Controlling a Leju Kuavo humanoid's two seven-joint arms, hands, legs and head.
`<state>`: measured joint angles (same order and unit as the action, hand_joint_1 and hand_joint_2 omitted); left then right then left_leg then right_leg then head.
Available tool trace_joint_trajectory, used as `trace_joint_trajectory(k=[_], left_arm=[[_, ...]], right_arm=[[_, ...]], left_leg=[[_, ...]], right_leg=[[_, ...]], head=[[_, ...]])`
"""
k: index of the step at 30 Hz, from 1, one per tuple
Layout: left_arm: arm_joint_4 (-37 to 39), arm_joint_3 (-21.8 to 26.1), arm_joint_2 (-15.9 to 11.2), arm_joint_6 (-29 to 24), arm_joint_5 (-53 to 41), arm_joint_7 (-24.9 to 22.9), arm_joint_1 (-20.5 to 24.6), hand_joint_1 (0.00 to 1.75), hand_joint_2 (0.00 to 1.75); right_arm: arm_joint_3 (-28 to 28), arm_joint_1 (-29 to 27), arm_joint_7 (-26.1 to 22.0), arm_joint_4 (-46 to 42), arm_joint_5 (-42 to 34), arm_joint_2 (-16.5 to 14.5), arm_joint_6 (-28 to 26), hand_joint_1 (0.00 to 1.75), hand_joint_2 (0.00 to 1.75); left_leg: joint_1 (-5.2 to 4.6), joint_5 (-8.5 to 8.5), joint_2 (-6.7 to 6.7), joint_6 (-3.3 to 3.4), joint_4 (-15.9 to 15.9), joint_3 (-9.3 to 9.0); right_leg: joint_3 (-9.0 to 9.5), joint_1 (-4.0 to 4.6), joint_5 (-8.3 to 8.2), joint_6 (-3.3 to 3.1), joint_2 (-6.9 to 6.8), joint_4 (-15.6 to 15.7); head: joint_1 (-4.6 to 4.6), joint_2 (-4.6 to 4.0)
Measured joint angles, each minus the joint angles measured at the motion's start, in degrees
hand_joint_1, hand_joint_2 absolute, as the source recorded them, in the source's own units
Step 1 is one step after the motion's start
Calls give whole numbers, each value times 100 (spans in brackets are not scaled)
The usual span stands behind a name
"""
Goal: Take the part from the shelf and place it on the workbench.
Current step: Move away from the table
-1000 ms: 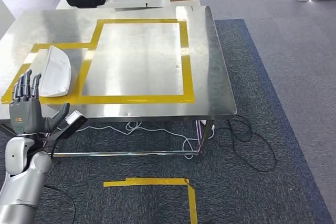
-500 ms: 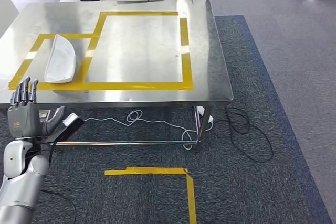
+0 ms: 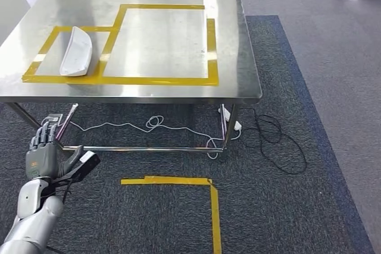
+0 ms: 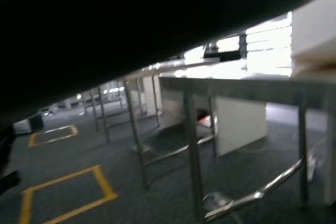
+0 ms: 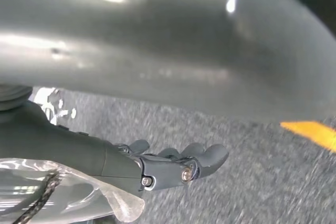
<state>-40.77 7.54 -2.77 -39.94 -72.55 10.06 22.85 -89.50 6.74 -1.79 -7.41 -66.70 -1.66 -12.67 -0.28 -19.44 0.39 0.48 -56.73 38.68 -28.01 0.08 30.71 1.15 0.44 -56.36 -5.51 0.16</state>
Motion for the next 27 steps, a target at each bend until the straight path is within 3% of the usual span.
trace_joint_trajectory(k=[1, 2, 3, 5, 6, 7, 8, 9, 10, 12, 13, 14, 16, 17, 18, 19, 21, 22, 23, 24, 25, 26, 27], left_arm=[[244, 43, -3, 68, 2, -122, -41, 0, 0], [496, 86, -9, 178, 4, -268, -113, 0, 0], [738, 133, -9, 299, 4, -425, -212, 0, 0], [1181, 214, 28, 506, 2, -689, -471, 0, 0], [1372, 242, 64, 603, -1, -793, -606, 0, 0], [1549, 262, 107, 735, -1, -891, -735, 0, 0], [1703, 276, 149, 892, 6, -989, -850, 0, 0], [1834, 298, 194, 1050, 28, -1079, -954, 0, 0], [1944, 328, 241, 1195, 57, -1168, -1042, 0, 0], [2101, 389, 344, 1399, 111, -1318, -1186, 0, 0], [2170, 417, 405, 1479, 125, -1394, -1258, 0, 0], [2238, 441, 459, 1547, 134, -1464, -1330, 0, 0], [2381, 494, 566, 1643, 151, -1583, -1490, 0, 0], [2442, 514, 610, 1674, 157, -1625, -1561, 0, 0], [2491, 526, 649, 1692, 161, -1656, -1625, 0, 0], [2530, 532, 680, 1711, 165, -1680, -1675, 0, 0], [2588, 545, 722, 1778, 179, -1721, -1743, 0, 0], [2621, 558, 749, 1821, 190, -1743, -1770, 0, 0], [2653, 575, 779, 1869, 204, -1763, -1796, 0, 0], [2680, 596, 809, 1904, 221, -1779, -1822, 0, 0], [2707, 622, 847, 1936, 241, -1793, -1851, 0, 0], [2726, 647, 887, 1968, 268, -1808, -1880, 0, 0], [2741, 670, 925, 1987, 292, -1819, -1909, 0, 0]], right_arm=[[0, -1, 3, 1, -26, 9, 9, 0, 0], [0, 2, 7, 1, -56, 20, 21, 0, 0], [0, 2, 8, 2, -88, 30, 38, 0, 0], [0, -12, 7, 4, -148, 54, 79, 0, 0], [0, -28, 5, 4, -172, 65, 94, 0, 0], [1, -42, 3, 5, -198, 77, 103, 0, 0], [2, -50, 2, 5, -223, 90, 105, 0, 0], [4, -53, 2, 6, -250, 104, 105, 0, 0], [9, -52, 2, 7, -281, 118, 106, 0, 0], [21, -56, 0, 9, -339, 144, 106, 0, 0], [28, -58, -3, 10, -366, 156, 106, 0, 0], [38, -62, -6, 11, -391, 165, 106, 0, 0], [56, -83, -11, 14, -433, 178, 106, 0, 0], [63, -102, -13, 14, -449, 184, 106, 0, 0], [67, -126, -14, 15, -460, 190, 106, 0, 0], [71, -143, -15, 15, -467, 195, 106, 0, 0], [89, -154, -19, 15, -478, 197, 104, 0, 0], [102, -151, -21, 15, -486, 202, 103, 0, 0], [115, -150, -23, 15, -501, 208, 101, 0, 0], [126, -152, -23, 16, -516, 214, 99, 0, 0], [138, -154, -24, 17, -536, 220, 97, 0, 0], [149, -151, -25, 20, -557, 223, 92, 0, 0], [158, -143, -28, 24, -571, 225, 87, 0, 0]], left_leg=[[4, -18, -8, -30, -6, 17], [9, -141, -16, -63, -83, 51], [18, -372, -23, -94, -267, 102], [51, -993, -27, -145, -951, 240], [66, -1194, -27, -163, -1324, 287], [77, -1257, -27, -173, -1594, 280], [87, -1191, -26, -176, -1701, 202], [94, -1050, -26, -171, -1612, 24], [98, -938, -26, -157, -1327, -256], [81, -1007, -28, -105, -492, -915], [62, -1082, -34, -74, -174, -1126], [36, -1135, -40, -43, 13, -1222], [10, -1028, -30, 42, 93, -1160], [10, -963, -18, 97, 112, -1104], [16, -884, -6, 151, 127, -1030], [17, -808, 2, 190, 134, -948], [-9, -665, -2, 224, 128, -766], [-27, -596, 0, 226, 121, -675], [-41, -529, 5, 226, 108, -579], [-50, -468, 8, 223, 90, -487], [-54, -408, 10, 218, 66, -395], [-58, -355, 5, 206, 37, -317], [-65, -306, 1, 188, 6, -258]], right_leg=[[-24, -10, -49, -45, -9, 19], [-57, -22, -107, -108, -16, 30], [-109, -37, -174, -162, -21, 44], [-232, -32, -293, -208, -17, 31], [-317, -28, -353, -204, -20, 18], [-412, -22, -411, -199, -29, 0], [-515, -19, -468, -189, -41, -24], [-623, -16, -524, -176, -52, -51], [-719, -15, -578, -157, -60, -80], [-845, -8, -681, -104, -78, -116], [-864, -10, -738, -73, -91, -111], [-873, -19, -797, -40, -103, -94], [-900, -46, -883, 33, -102, -52], [-952, -56, -794, 63, -90, -96], [-1025, -61, -582, 88, -76, -242], [-1112, -68, -271, 100, -66, -509], [-1259, -68, 304, 108, -62, -1275], [-1260, -65, 399, 102, -61, -1590], [-1185, -58, 351, 91, -60, -1753], [-1016, -47, 201, 73, -59, -1717], [-750, -33, 37, 53, -58, -1492], [-388, -16, -27, 29, -54, -1081], [-5, -2, 13, 9, -51, -585]], head=[[-4, 0], [9, 0], [33, -1], [79, -1], [91, -1], [93, -1], [93, -1], [94, -1], [93, -1], [89, 0], [82, 0], [91, 1], [99, 0], [102, 0], [88, -1], [81, -1], [67, -1], [68, -1], [69, -1], [69, -1], [68, -1], [66, 0], [66, 0]])
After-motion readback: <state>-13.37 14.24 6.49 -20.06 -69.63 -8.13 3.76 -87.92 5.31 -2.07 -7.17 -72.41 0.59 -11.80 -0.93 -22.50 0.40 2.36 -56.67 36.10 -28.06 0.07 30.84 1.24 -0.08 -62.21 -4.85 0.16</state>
